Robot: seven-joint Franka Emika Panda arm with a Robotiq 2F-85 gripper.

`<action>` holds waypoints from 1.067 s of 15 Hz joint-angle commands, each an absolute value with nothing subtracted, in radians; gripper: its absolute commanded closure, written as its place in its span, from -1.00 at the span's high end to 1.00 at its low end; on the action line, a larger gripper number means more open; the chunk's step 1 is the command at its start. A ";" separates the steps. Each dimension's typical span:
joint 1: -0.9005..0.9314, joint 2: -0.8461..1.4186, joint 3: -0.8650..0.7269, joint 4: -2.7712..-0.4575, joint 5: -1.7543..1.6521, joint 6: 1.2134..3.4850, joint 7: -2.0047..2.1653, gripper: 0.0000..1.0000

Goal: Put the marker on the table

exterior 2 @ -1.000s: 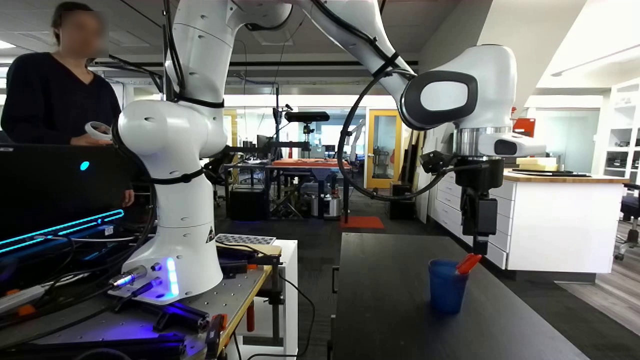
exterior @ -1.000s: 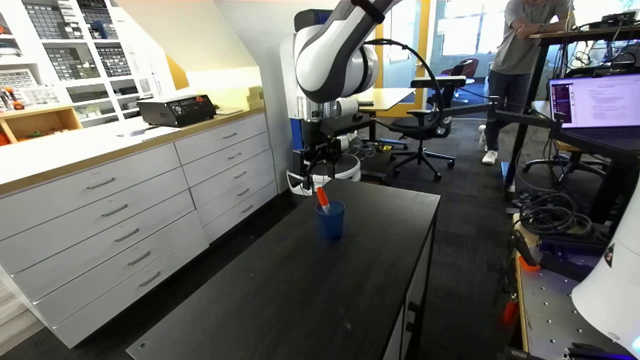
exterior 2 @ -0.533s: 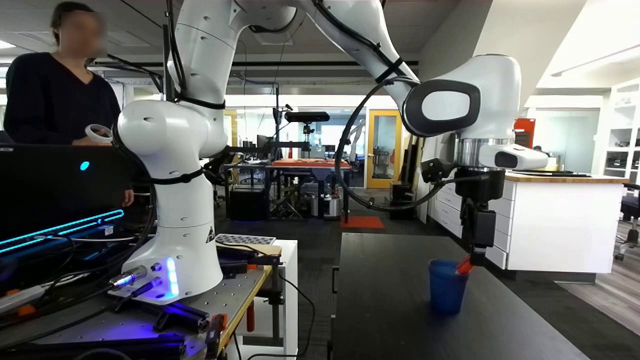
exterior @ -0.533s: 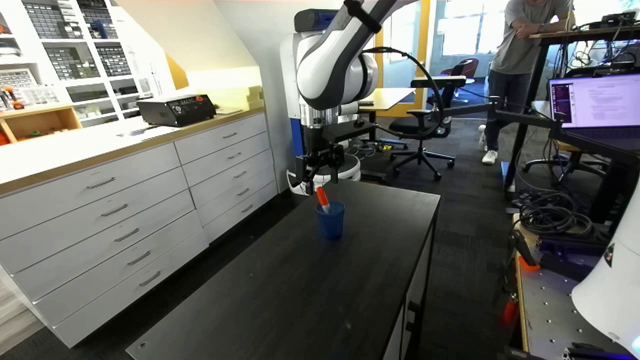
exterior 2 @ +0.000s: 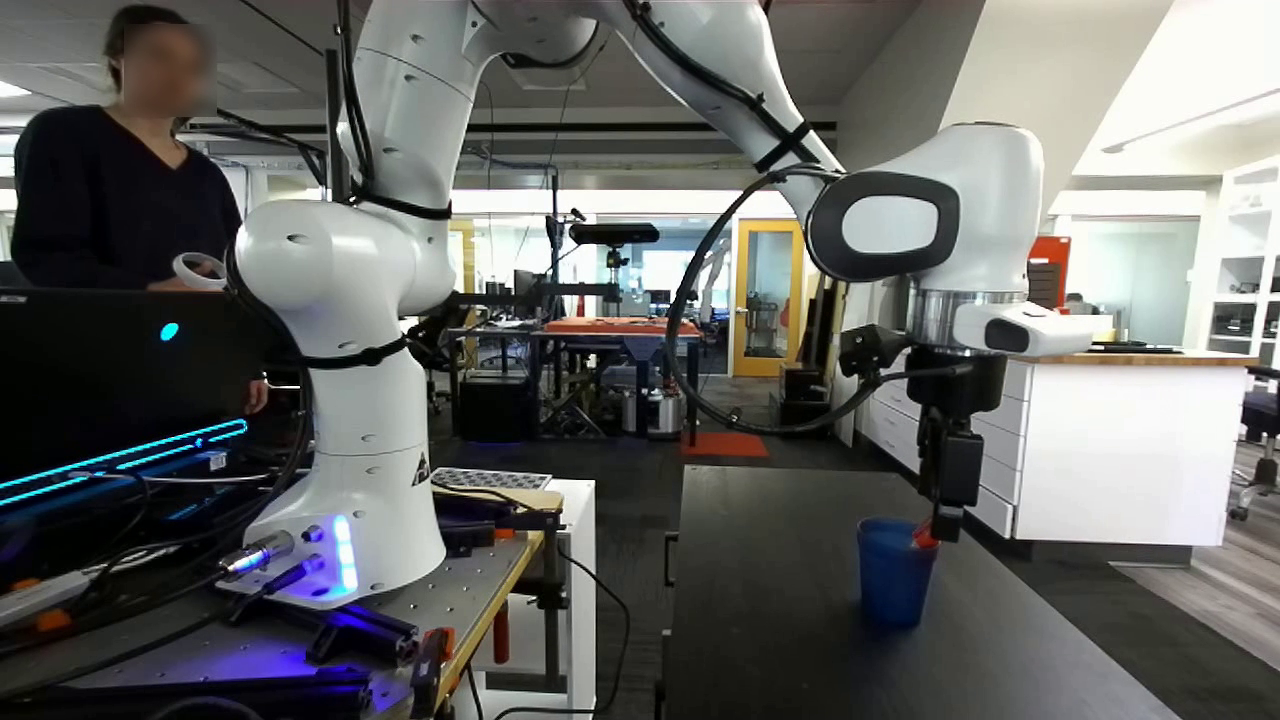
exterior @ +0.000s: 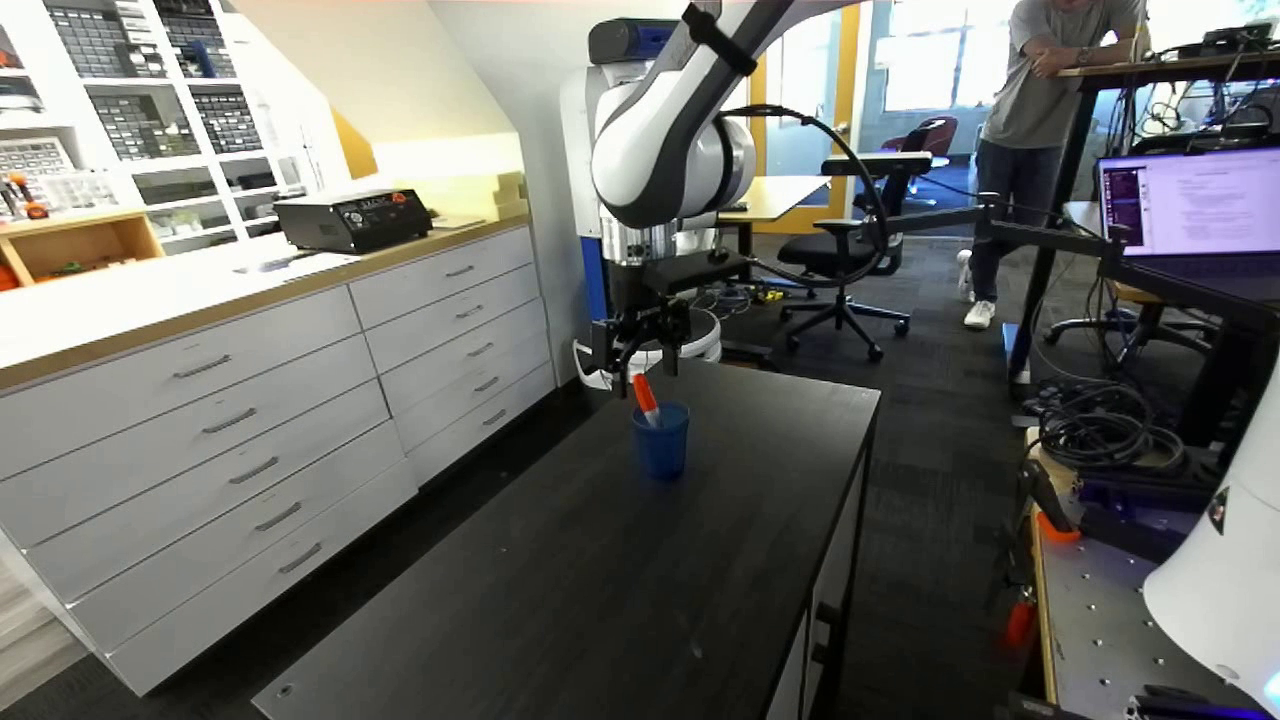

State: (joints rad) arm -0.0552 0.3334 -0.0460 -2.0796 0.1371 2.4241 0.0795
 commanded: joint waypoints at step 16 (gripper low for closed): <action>-0.071 0.358 -0.034 -2.041 0.167 2.404 0.055 -0.37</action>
